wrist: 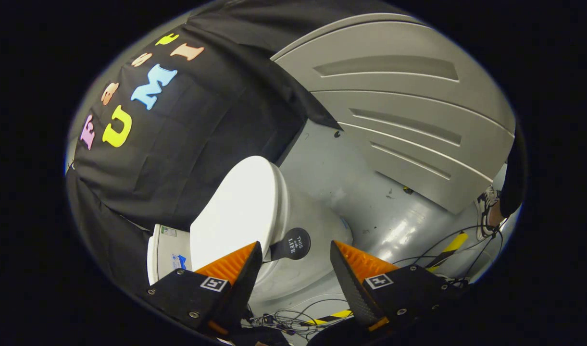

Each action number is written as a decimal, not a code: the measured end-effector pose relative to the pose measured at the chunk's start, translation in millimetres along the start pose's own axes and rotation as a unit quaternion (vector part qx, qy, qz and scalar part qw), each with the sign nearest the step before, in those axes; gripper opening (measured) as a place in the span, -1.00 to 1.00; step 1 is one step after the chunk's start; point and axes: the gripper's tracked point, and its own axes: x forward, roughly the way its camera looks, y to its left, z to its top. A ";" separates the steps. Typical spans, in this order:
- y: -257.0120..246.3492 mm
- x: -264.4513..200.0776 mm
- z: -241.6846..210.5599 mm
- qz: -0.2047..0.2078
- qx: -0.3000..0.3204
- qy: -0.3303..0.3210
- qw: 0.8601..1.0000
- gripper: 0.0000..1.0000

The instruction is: Open the toilet lid.

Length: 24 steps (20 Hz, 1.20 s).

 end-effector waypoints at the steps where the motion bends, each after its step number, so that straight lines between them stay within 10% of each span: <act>1: 2.3 4.6 -0.1 0.010 0.010 0.003 1.000 0.73; 10: 9.2 41.9 -1.2 0.076 0.104 0.032 0.991 0.32; 24: 18.4 41.4 3.7 0.122 0.092 0.013 0.988 -0.94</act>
